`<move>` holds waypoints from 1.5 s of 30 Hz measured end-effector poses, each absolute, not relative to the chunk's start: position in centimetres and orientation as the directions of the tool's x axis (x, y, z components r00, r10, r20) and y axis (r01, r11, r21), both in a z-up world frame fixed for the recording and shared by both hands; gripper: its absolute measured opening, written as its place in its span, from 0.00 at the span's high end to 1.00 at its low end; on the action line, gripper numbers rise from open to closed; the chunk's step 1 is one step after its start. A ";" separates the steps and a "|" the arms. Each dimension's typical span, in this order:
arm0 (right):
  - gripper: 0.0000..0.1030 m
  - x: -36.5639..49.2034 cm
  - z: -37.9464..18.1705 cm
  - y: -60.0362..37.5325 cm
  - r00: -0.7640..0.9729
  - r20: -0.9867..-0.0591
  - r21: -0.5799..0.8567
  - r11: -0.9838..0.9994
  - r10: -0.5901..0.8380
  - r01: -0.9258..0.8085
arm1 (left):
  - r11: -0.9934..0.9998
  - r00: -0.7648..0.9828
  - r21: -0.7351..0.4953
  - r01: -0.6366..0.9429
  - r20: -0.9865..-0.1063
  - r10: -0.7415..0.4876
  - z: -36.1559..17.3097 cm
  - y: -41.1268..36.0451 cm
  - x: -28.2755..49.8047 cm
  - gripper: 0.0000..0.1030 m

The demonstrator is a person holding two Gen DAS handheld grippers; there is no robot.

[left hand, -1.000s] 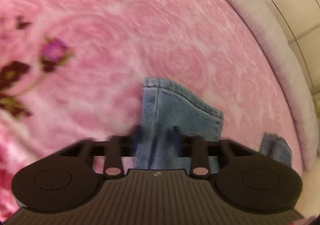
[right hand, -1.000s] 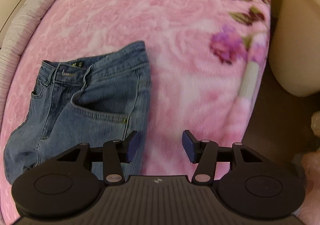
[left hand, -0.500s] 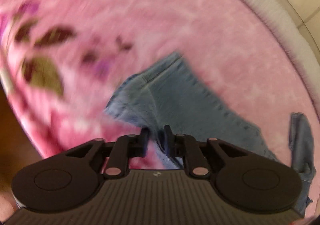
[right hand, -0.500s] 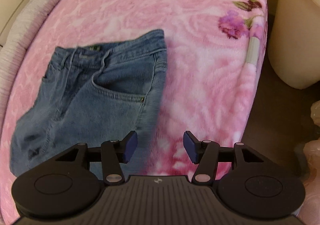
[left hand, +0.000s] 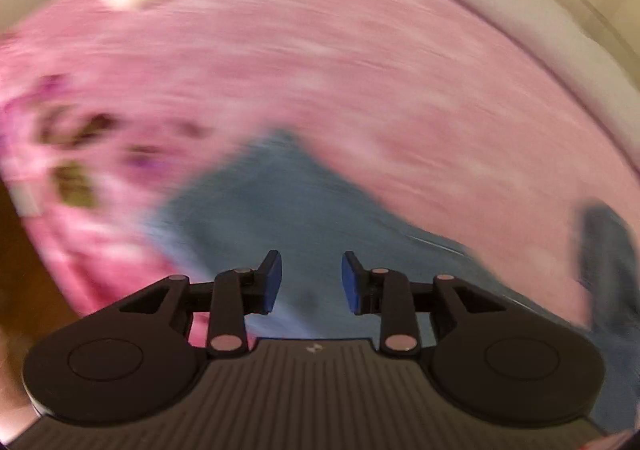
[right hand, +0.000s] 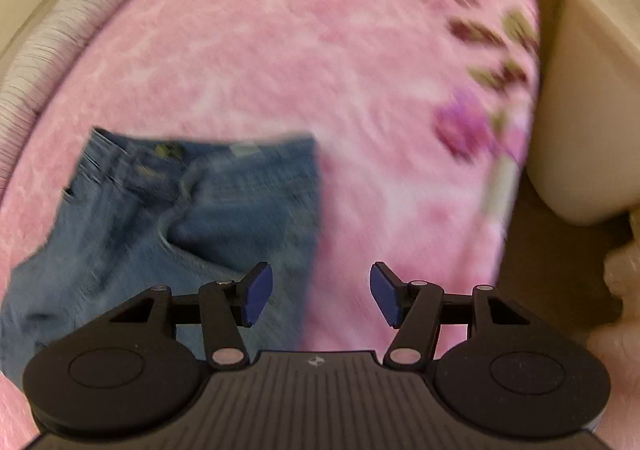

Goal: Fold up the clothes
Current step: 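Grasp the jeans leg hem with the left gripper while the right gripper grasps the waistband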

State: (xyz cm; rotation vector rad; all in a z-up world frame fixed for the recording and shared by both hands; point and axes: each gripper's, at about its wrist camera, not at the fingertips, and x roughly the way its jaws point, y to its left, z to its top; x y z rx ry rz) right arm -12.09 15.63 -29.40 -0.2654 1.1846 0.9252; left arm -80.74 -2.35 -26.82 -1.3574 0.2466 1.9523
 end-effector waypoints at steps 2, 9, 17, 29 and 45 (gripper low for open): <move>0.43 -12.6 -28.6 17.7 0.057 -0.855 0.278 0.549 0.515 -0.788 | -0.647 -0.060 -0.333 -0.686 -0.860 0.506 -27.2 0.6 -78.0 0.74; 0.44 -14.1 -28.9 27.6 -0.115 -0.834 0.315 0.297 0.539 -0.901 | -0.478 0.190 -0.508 -0.717 -0.802 0.567 -30.5 11.7 -69.7 0.73; 0.44 -16.2 -31.1 37.8 -0.214 -0.851 0.302 0.113 0.479 -0.947 | -0.501 0.218 -0.551 -0.667 -0.787 0.577 -32.8 18.1 -67.2 0.67; 0.80 -16.7 -34.1 43.8 -0.354 -0.852 0.339 -0.109 0.386 -0.934 | -0.478 0.262 -0.553 -0.682 -0.795 0.547 -35.0 22.7 -67.4 0.65; 0.64 -17.3 -33.8 42.7 -0.218 -0.876 0.253 0.023 0.430 -0.967 | -0.383 0.320 -0.587 -0.713 -0.759 0.567 -35.6 27.1 -65.8 0.86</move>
